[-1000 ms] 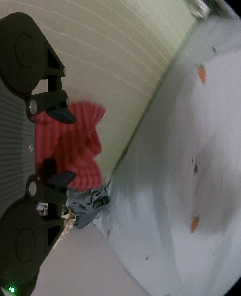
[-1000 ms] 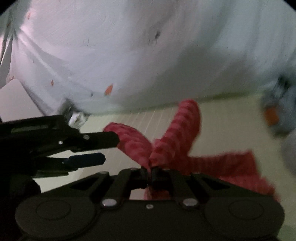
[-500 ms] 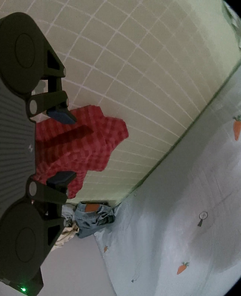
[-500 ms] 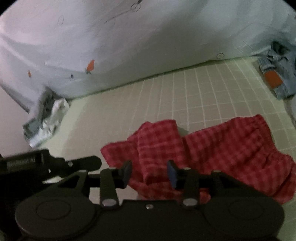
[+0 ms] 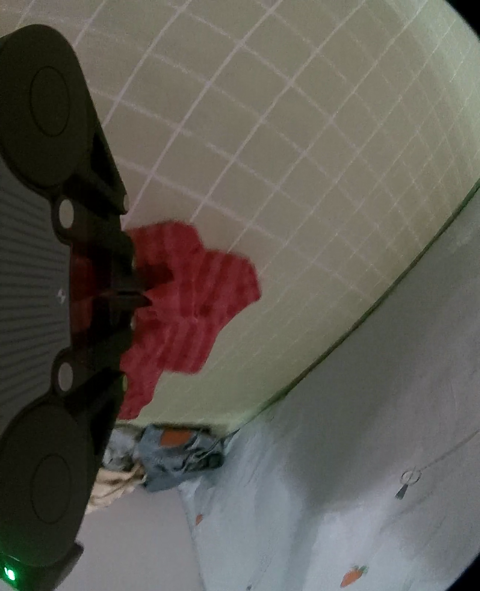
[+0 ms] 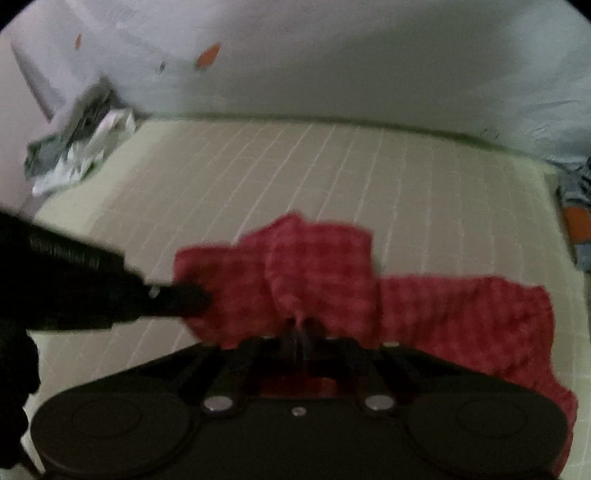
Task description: Fold clothes
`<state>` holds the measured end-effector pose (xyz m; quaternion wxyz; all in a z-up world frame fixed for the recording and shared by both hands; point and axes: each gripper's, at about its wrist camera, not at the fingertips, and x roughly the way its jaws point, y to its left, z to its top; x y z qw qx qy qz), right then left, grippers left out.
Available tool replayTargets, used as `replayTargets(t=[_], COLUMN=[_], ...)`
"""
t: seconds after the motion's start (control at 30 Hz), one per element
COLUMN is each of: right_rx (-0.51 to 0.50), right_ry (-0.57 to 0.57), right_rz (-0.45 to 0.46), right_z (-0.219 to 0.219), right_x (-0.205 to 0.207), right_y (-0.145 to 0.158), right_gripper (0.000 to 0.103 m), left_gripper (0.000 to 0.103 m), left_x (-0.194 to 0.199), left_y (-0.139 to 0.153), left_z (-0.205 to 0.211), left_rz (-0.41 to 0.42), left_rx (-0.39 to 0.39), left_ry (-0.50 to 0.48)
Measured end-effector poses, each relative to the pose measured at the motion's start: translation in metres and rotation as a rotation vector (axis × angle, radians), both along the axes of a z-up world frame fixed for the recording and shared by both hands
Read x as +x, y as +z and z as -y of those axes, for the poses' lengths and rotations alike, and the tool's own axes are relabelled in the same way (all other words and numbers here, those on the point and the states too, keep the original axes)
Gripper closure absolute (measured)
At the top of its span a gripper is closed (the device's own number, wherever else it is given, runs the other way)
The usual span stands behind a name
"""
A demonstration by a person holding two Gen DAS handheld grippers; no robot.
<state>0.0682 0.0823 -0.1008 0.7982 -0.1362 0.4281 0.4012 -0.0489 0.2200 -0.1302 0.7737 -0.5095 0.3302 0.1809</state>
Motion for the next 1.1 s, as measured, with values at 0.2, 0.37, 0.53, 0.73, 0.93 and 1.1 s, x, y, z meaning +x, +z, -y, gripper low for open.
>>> replayTargets(t=[0.2, 0.37, 0.53, 0.73, 0.93, 1.1], right_rx=[0.159, 0.384, 0.579, 0.584, 0.536, 0.515], right_ry=[-0.120, -0.284, -0.425, -0.517, -0.568, -0.584], right_rz=[0.158, 0.347, 0.515, 0.548, 0.425, 0.387], right_z=[0.016, 0.038, 0.080, 0.128, 0.169, 0.188], right_x=[0.050, 0.095, 0.098, 0.073, 0.041, 0.026], right_y=[0.057, 0.144, 0.215, 0.215, 0.171, 0.163], right_gripper=[0.102, 0.103, 0.103, 0.103, 0.102, 0.102], left_gripper=[0.103, 0.103, 0.103, 0.103, 0.103, 0.103], left_x=[-0.009, -0.019, -0.051, -0.094, -0.126, -0.136], left_y=[0.035, 0.112, 0.202, 0.241, 0.216, 0.203], left_z=[-0.039, -0.090, -0.108, -0.089, -0.059, -0.050], left_rz=[0.068, 0.184, 0.340, 0.329, 0.253, 0.204], left_rx=[0.089, 0.265, 0.478, 0.655, 0.629, 0.610], left_ry=[0.113, 0.221, 0.322, 0.381, 0.426, 0.393])
